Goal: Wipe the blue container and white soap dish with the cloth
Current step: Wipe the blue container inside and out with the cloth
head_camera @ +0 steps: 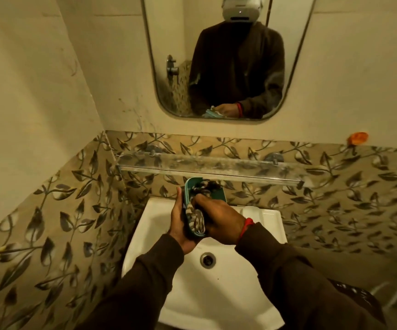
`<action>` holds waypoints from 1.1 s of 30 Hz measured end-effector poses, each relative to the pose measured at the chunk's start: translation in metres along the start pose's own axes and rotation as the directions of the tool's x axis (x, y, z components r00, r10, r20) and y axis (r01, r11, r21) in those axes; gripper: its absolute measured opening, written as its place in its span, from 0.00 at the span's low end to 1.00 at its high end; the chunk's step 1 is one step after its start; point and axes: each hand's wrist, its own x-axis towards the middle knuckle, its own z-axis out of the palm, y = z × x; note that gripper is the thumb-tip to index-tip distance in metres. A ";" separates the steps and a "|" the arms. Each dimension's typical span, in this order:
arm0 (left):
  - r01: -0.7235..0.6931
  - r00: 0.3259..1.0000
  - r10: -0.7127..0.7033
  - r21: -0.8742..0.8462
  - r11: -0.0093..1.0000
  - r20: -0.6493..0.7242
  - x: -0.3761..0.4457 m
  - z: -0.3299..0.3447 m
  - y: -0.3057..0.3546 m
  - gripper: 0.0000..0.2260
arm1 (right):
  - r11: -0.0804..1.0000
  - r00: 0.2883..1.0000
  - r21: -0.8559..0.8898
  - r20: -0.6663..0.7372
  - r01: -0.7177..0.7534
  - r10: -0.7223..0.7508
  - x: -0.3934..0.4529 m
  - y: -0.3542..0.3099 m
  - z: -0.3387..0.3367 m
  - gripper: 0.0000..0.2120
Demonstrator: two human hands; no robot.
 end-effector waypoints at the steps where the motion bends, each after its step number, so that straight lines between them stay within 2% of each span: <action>1: 0.009 1.000 -0.009 0.016 1.000 0.005 0.001 0.002 0.000 0.33 | 1.000 0.999 -0.008 0.033 0.010 -0.010 -0.005 0.000 -0.005 0.13; 4: -0.004 1.000 0.004 0.037 0.999 -0.001 0.006 0.011 -0.005 0.32 | 0.999 0.991 -0.016 0.127 0.045 -0.043 -0.018 0.003 -0.019 0.11; 6: 0.023 1.000 -0.023 0.015 1.000 0.018 0.006 0.019 -0.011 0.32 | 0.999 0.994 -0.007 0.104 0.034 -0.033 -0.025 0.004 -0.027 0.09; 7: 0.045 0.998 -0.045 -0.004 0.999 0.034 0.005 0.022 -0.014 0.32 | 1.000 0.999 0.010 0.034 0.012 -0.012 -0.028 0.005 -0.031 0.09; 8: 0.068 0.996 -0.066 -0.028 0.997 0.052 0.005 0.024 -0.016 0.33 | 1.000 0.996 -0.013 -0.092 -0.001 -0.001 -0.029 0.006 -0.034 0.09; 10: 0.091 0.994 -0.089 -0.036 0.995 0.065 0.004 0.028 -0.021 0.31 | 0.983 0.936 -0.169 -0.351 -0.077 0.013 -0.030 0.010 -0.040 0.12; 11: 0.097 0.994 -0.096 -0.004 0.995 0.058 0.003 0.031 -0.024 0.29 | 0.963 0.905 -0.231 -0.425 -0.138 0.028 -0.029 0.012 -0.042 0.14; 13: 0.127 0.991 -0.129 0.062 0.990 0.033 0.002 0.040 -0.032 0.27 | 0.910 0.875 -0.332 -0.479 -0.249 0.065 -0.027 0.013 -0.045 0.15; 15: 0.171 0.985 -0.172 0.052 0.984 0.027 0.000 0.052 -0.040 0.28 | 0.849 0.862 -0.408 -0.496 -0.337 0.104 -0.024 0.014 -0.044 0.13; 18: 0.178 0.984 -0.178 0.022 0.984 0.029 0.002 0.063 -0.043 0.32 | 0.818 0.837 -0.419 -0.530 -0.394 0.132 -0.019 0.016 -0.041 0.13; 22: 0.134 0.990 -0.135 0.052 0.990 0.031 0.006 0.068 -0.033 0.32 | 0.875 0.882 -0.388 -0.464 -0.289 0.086 -0.012 0.017 -0.046 0.17; 25: 0.085 0.996 -0.083 0.097 0.992 -0.019 0.007 0.064 -0.025 0.33 | 0.953 0.951 -0.287 -0.308 -0.095 0.002 -0.013 0.016 -0.054 0.17; 29: 0.089 0.994 -0.092 0.058 0.994 0.054 0.004 0.056 -0.015 0.32 | 0.952 0.994 -0.303 -0.077 0.047 -0.073 -0.022 0.013 -0.064 0.15; 31: 0.111 0.990 -0.114 0.040 0.993 0.086 0.000 0.057 -0.015 0.31 | 0.931 0.993 -0.354 -0.047 0.087 -0.110 -0.023 0.010 -0.065 0.13; 33: 0.124 0.987 -0.130 0.065 0.990 0.089 -0.002 0.061 -0.020 0.32 | 0.903 0.986 -0.428 -0.131 0.038 -0.104 -0.022 0.010 -0.066 0.12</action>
